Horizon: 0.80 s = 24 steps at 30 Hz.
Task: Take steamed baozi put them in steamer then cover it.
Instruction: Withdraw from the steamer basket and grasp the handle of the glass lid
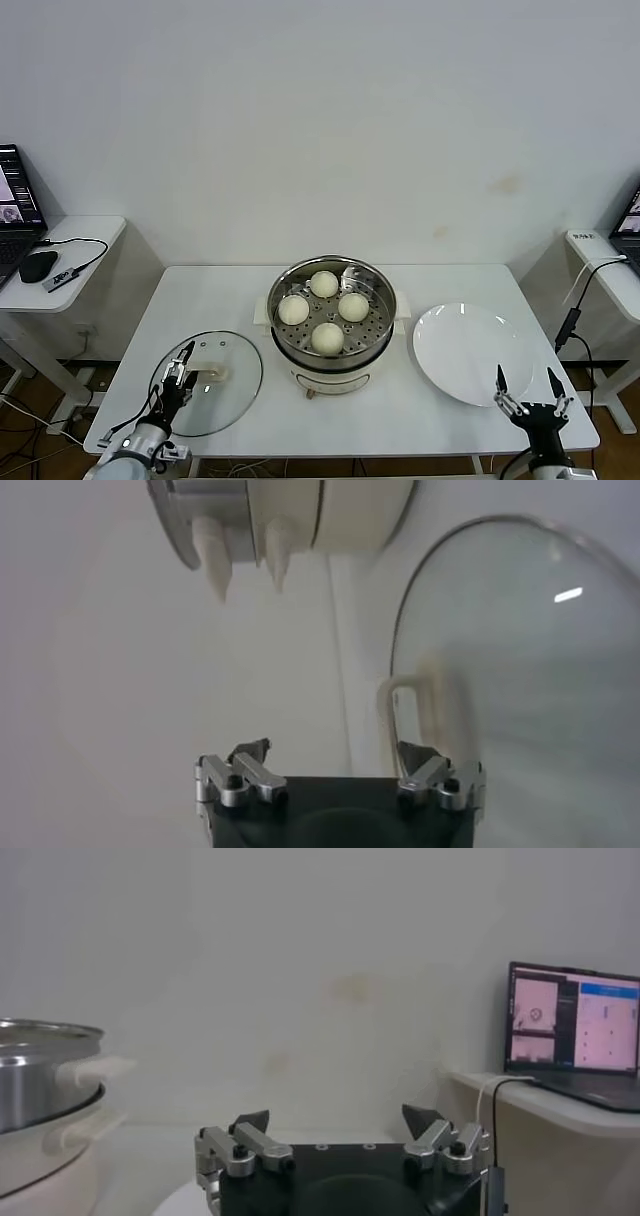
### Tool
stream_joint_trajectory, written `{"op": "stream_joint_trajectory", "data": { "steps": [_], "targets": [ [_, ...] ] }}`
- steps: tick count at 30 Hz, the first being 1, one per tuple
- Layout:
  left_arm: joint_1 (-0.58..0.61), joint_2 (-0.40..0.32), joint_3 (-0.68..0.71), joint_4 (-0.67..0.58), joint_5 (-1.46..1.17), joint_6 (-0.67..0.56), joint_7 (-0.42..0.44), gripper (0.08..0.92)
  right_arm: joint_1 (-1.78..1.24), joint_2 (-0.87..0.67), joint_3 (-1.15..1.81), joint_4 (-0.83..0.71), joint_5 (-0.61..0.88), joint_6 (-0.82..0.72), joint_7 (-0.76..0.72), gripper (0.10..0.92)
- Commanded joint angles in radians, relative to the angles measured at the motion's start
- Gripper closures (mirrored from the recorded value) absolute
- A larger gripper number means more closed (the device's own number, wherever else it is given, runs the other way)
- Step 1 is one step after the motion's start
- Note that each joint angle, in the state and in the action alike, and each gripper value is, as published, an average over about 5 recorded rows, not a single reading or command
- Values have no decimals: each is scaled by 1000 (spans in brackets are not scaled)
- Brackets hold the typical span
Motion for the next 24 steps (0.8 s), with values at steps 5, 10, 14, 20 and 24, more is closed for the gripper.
{"op": "stream_joint_trajectory", "data": {
  "steps": [5, 10, 14, 20, 24],
  "targets": [
    [-91, -1, 16, 73, -20, 1, 10, 177, -5, 6, -3, -3, -10, 1, -1, 203],
    [-102, -5, 26, 79, -42, 4, 15, 177, -5, 7, -10, -8, -14, 3, -2, 203],
    [-107, -9, 34, 95, -62, 4, 13, 177, -5, 6, -11, -9, -16, 4, -2, 203],
    [-116, -18, 44, 119, -83, 1, 5, 207, -6, 5, -15, -9, -18, 4, -3, 203],
    [-123, -23, 44, 123, -83, 0, -1, 310, -7, 6, -17, -9, -19, 5, -3, 203]
  ]
}}
